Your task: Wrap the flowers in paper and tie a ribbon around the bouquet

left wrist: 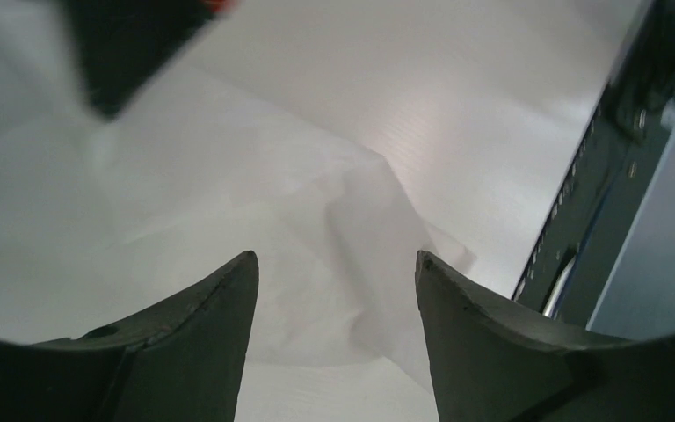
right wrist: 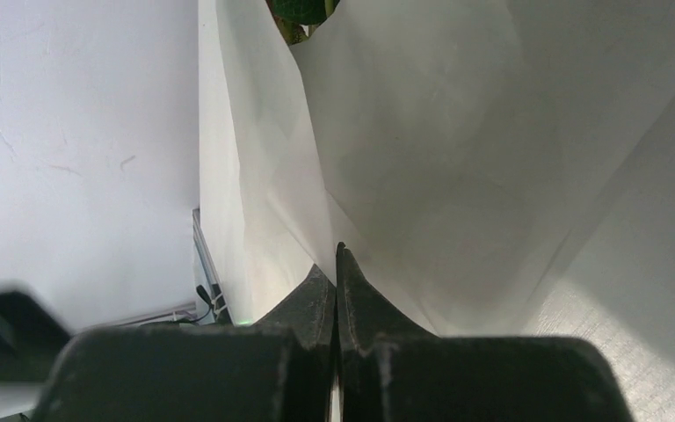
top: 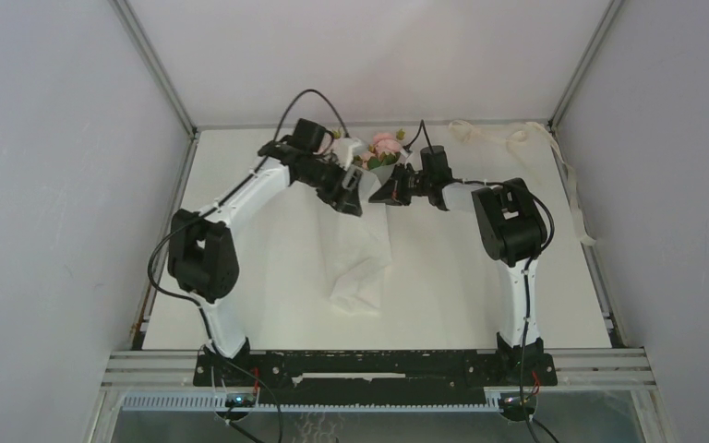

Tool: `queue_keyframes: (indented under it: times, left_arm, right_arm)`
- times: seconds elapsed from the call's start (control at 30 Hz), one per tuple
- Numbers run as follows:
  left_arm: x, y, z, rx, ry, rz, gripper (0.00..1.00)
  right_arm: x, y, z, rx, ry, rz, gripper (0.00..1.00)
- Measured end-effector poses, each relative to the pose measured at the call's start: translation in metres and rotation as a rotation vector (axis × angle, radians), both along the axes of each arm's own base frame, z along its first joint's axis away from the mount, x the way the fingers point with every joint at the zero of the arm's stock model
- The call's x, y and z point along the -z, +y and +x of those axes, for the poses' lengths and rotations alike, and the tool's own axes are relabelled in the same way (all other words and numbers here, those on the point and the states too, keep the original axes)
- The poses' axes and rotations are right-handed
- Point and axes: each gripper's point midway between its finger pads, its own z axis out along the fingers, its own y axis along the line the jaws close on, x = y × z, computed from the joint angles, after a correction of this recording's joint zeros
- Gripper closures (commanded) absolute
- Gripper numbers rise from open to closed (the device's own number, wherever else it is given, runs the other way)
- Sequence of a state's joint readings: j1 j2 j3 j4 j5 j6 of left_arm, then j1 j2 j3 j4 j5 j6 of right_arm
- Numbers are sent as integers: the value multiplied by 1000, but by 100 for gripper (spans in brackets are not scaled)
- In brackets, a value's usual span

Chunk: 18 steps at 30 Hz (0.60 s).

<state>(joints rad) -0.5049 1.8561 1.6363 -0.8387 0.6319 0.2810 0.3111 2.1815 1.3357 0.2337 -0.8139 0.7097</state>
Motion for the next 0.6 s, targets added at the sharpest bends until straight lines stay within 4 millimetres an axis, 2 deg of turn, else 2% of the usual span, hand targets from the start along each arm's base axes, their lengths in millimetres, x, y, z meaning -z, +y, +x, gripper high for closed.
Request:
queue_keyframes:
  times: [0.1,0.17,0.23,0.37,0.6]
  left_arm:
    - [10,34,40,-225,46,-18,22]
    - [25,43,54,-310,93,-16,20]
    - [41,38,59,-345,145,-14,20]
    - [73,22,53,-358,242,1,19]
    - [93,9,51,-361,286,10,19]
  right_arm:
    - [-2,1,1,2,-6,8,100]
    - [-3,1,2,5,-8,12,100]
    - [-3,1,2,7,-8,15,100]
    - [-2,1,1,11,-5,20,100]
    - [-3,2,1,11,-6,30,100]
